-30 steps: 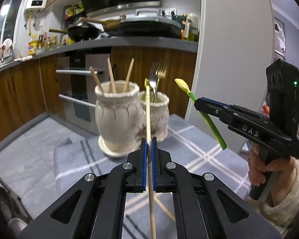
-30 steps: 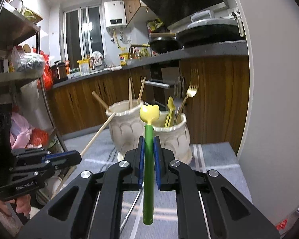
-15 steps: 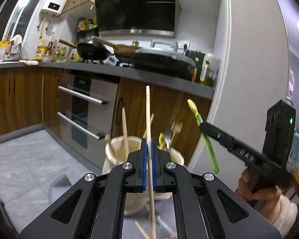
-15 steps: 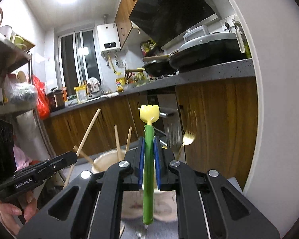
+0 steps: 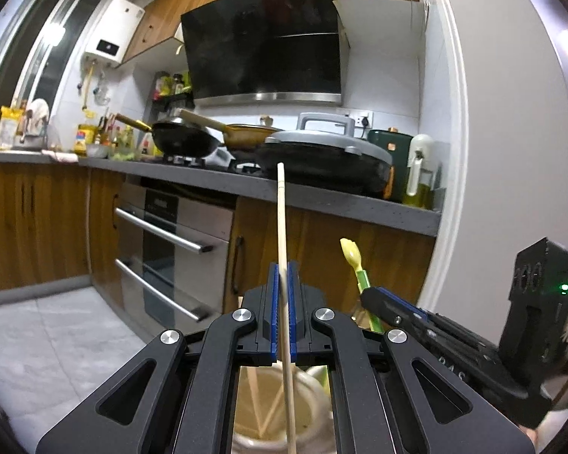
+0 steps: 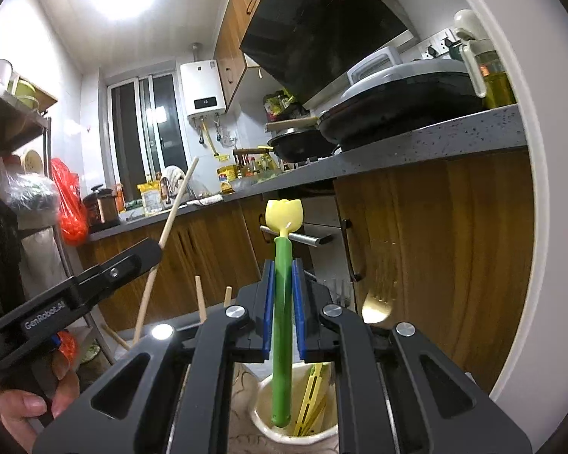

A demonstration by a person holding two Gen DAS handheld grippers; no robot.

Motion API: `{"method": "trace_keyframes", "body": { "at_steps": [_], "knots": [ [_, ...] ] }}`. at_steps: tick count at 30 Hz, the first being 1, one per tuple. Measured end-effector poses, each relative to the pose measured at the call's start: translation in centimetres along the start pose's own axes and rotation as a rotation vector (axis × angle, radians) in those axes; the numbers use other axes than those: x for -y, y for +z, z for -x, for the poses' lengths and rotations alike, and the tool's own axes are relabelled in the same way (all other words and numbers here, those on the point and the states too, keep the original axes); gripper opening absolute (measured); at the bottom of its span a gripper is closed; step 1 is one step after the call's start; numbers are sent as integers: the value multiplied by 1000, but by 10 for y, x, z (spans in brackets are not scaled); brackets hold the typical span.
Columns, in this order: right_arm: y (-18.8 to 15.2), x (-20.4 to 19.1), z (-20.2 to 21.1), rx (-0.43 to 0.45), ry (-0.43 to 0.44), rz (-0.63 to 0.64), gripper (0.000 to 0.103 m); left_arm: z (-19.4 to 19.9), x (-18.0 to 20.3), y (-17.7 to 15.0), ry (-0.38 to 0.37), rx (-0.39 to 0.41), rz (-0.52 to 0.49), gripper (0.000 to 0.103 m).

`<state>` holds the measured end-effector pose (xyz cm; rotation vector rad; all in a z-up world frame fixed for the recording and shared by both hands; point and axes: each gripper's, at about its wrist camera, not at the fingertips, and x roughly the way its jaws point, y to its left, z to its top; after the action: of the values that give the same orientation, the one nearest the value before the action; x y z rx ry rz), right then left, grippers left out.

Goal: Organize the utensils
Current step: 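Release the chopstick into the tall cup while the right tool drops the green spoon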

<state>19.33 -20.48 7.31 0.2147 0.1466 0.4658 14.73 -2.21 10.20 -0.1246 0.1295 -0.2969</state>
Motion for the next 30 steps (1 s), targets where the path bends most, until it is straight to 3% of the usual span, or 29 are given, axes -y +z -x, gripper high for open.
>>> {"method": "trace_keyframes", "body": {
  "at_steps": [7,10,20,30],
  "knots": [
    [-6,0,-10,7,-23,7,9,-12,-2,-1,34,29,-19,5],
    [-8,-1,-13,-3,-22,17,9,-13,6,-6,46,29,-86,5],
    [-14,4,-24,-36,-20,5,9,0,5,-17,13,7,-127,5],
    [-30,-3,-24,-84,-45,77,9,8,4,-26,11,-14,-126,5]
  ]
}}
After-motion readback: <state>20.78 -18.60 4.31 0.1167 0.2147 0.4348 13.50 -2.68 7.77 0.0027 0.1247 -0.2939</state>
